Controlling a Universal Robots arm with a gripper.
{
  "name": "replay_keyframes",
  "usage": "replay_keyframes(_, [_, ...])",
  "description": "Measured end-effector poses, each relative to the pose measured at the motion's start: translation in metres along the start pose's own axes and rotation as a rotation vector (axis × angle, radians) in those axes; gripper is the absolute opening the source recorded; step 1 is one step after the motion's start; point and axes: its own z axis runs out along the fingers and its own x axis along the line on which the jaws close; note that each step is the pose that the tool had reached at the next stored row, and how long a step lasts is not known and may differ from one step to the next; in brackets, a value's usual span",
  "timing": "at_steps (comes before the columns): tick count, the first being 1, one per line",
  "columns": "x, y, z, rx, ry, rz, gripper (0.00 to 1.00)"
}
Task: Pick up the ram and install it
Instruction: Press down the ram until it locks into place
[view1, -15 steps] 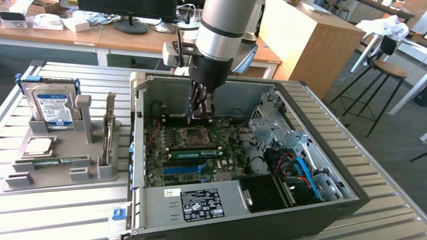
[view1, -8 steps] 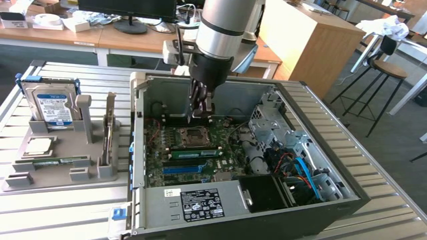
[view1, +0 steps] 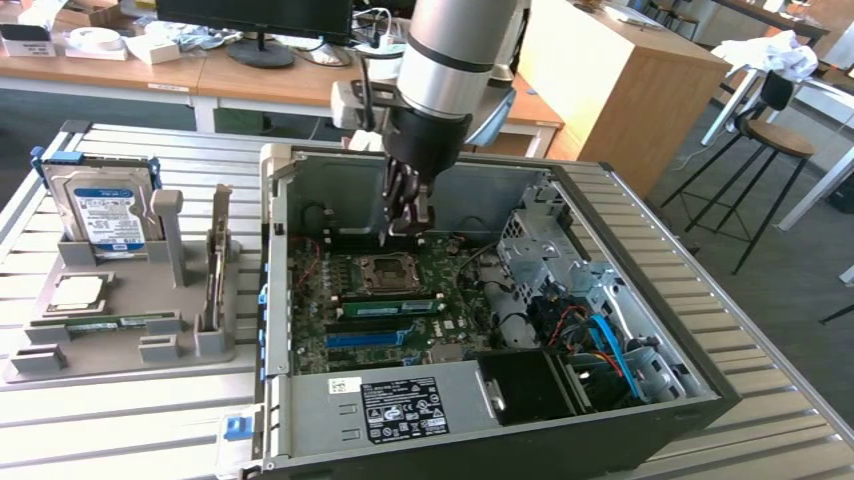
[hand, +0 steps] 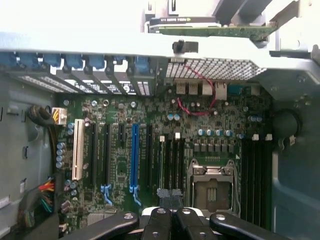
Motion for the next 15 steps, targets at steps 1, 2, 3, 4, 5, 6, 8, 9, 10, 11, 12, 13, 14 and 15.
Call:
replay_keyframes(1, [0.0,-0.0025,-0.0002,0.0,0.0001,0.0,0.1])
replay_keyframes(2, [0.0,-0.0053,-0.0004,-0.0001,0.0,0.0,0.1])
replay_keyframes(3, [0.0,-0.008,-0.0005,-0.0001,-0.0001,0.0,0.1])
replay_keyframes(4, [0.0,-0.0107,-0.0007,-0.0001,-0.0001,0.0,0.1])
replay_keyframes(5, [0.0,-0.0131,-0.0009,-0.0001,-0.0001,0.0,0.1])
replay_keyframes(6, [0.0,-0.0155,-0.001,-0.0001,-0.0002,0.0,0.1])
replay_keyframes(8, [0.0,-0.0207,-0.0013,-0.0001,-0.0005,0.0,0.1])
replay_keyframes(9, [0.0,-0.0232,-0.0014,-0.0001,-0.0008,0.0,0.1])
replay_keyframes(10, [0.0,-0.0259,-0.0016,-0.0001,-0.001,0.0,0.1])
replay_keyframes(11, [0.0,-0.0282,-0.0017,0.0,-0.0012,0.0,0.1])
replay_keyframes(12, [0.0,-0.0305,-0.0018,0.0,-0.0016,0.0,0.1])
replay_keyframes(13, [0.0,-0.0323,-0.0019,-0.0001,-0.0018,0.0,0.1])
replay_keyframes(14, [0.0,-0.0333,-0.002,0.0,-0.0022,0.0,0.1])
replay_keyframes(15, [0.0,-0.0335,-0.002,0.0,-0.0026,0.0,0.1])
